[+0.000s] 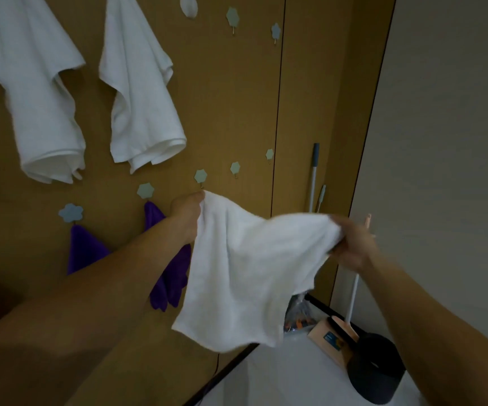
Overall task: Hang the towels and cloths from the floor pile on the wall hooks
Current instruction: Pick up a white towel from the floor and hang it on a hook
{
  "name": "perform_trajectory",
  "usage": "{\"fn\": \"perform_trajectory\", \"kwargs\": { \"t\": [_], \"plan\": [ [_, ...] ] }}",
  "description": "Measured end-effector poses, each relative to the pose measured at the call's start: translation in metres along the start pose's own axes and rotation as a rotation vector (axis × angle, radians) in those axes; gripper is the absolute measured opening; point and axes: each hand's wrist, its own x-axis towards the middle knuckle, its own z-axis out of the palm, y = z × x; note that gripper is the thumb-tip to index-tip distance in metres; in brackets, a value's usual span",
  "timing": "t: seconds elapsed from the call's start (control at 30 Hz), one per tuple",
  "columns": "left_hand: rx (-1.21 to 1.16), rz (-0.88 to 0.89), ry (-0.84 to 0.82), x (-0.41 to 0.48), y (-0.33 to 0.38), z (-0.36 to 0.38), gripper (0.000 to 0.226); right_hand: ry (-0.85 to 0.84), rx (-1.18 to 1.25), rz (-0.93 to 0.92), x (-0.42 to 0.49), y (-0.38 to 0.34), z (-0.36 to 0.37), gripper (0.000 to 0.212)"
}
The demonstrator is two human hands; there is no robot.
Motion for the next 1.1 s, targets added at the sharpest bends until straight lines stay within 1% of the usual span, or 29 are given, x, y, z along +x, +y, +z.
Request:
{"fn": "perform_trajectory", "kwargs": {
  "t": [0.03, 0.07, 0.1, 0.17, 0.2, 0.23, 0.27, 0.33, 0.37, 0.4, 0.43, 0.47, 0.5, 0.53, 0.57, 0.63, 0.7, 0.8, 0.83, 0.9, 0.93, 0.97, 1.0, 1.03, 1.07, 1.1],
  "plan": [
    [-0.022, 0.011, 0.006, 0.000, 0.003, -0.001, 0.025, -0.043, 0.161, -0.068, 0.000, -0.013, 0.000, 0.023],
    [-0.048, 0.020, 0.016, -0.001, 0.007, -0.003, 0.017, -0.096, 0.242, -0.105, 0.001, -0.017, -0.001, 0.030],
    [-0.063, 0.024, 0.033, -0.002, 0.010, -0.004, 0.012, -0.125, 0.177, -0.102, 0.001, -0.013, -0.002, 0.036],
    [-0.038, 0.040, 0.040, -0.004, 0.015, -0.006, 0.015, -0.112, -0.233, 0.000, -0.001, 0.016, -0.002, 0.043],
    [-0.016, 0.043, 0.014, -0.005, 0.016, -0.007, 0.022, -0.072, -0.405, 0.040, -0.001, 0.028, -0.003, 0.042],
    [0.011, 0.044, -0.010, -0.004, 0.016, -0.008, 0.031, -0.017, -0.457, 0.054, 0.000, 0.032, -0.002, 0.039],
    [0.049, 0.056, -0.009, -0.003, 0.014, -0.010, 0.037, 0.030, -0.413, 0.041, 0.001, 0.029, -0.001, 0.034],
    [0.195, 0.133, 0.075, 0.000, 0.012, -0.016, 0.040, 0.107, -0.241, -0.042, 0.004, 0.008, -0.004, 0.020],
    [0.274, 0.181, 0.108, 0.001, 0.011, -0.019, 0.041, 0.097, -0.154, -0.077, 0.006, -0.003, -0.006, 0.018],
    [0.341, 0.215, 0.128, 0.002, 0.009, -0.023, 0.042, 0.066, -0.080, -0.097, 0.007, -0.009, -0.007, 0.021],
    [0.395, 0.229, 0.141, 0.004, 0.008, -0.026, 0.042, 0.033, -0.060, -0.096, 0.006, -0.008, -0.007, 0.027],
    [0.443, 0.219, 0.142, 0.004, 0.007, -0.029, 0.040, 0.028, -0.131, -0.070, 0.003, -0.001, -0.007, 0.032],
    [0.478, 0.187, 0.135, 0.005, 0.006, -0.033, 0.036, 0.048, -0.260, -0.035, 0.001, 0.009, -0.008, 0.036],
    [0.504, 0.134, 0.119, 0.007, 0.004, -0.037, 0.029, 0.085, -0.392, -0.014, 0.000, 0.017, -0.010, 0.039],
    [0.523, 0.076, 0.099, 0.008, 0.002, -0.041, 0.021, 0.128, -0.476, -0.009, 0.000, 0.021, -0.011, 0.040],
    [0.549, -0.012, 0.076, 0.010, -0.001, -0.048, 0.014, 0.183, -0.455, -0.009, 0.002, 0.015, -0.013, 0.040],
    [0.503, -0.068, 0.045, 0.012, -0.003, -0.053, 0.016, 0.225, -0.417, -0.031, 0.003, 0.003, -0.012, 0.038],
    [0.306, -0.145, -0.038, 0.013, -0.001, -0.055, 0.025, 0.241, -0.526, -0.028, -0.002, 0.001, -0.013, 0.036],
    [0.236, -0.165, -0.073, 0.013, -0.001, -0.055, 0.031, 0.216, -0.568, 0.017, -0.005, 0.006, -0.015, 0.036],
    [0.158, -0.188, -0.151, 0.012, -0.001, -0.055, 0.040, 0.111, -0.619, 0.135, -0.016, 0.010, -0.017, 0.029],
    [0.158, -0.191, -0.189, 0.011, -0.001, -0.055, 0.039, 0.053, -0.634, 0.168, -0.019, 0.007, -0.018, 0.026],
    [0.178, -0.179, -0.219, 0.012, 0.000, -0.054, 0.031, 0.010, -0.617, 0.167, -0.021, 0.001, -0.018, 0.024],
    [0.198, -0.157, -0.233, 0.013, 0.001, -0.052, 0.020, -0.016, -0.556, 0.133, -0.021, -0.007, -0.017, 0.024],
    [0.206, -0.133, -0.232, 0.015, 0.000, -0.050, 0.014, -0.036, -0.460, 0.071, -0.020, -0.015, -0.015, 0.026],
    [0.209, -0.103, -0.219, 0.018, 0.000, -0.049, 0.020, -0.051, -0.372, -0.005, -0.019, -0.021, -0.013, 0.029],
    [0.209, -0.070, -0.199, 0.021, -0.001, -0.049, 0.028, -0.053, -0.338, -0.066, -0.018, -0.023, -0.012, 0.030]
  ]
}}
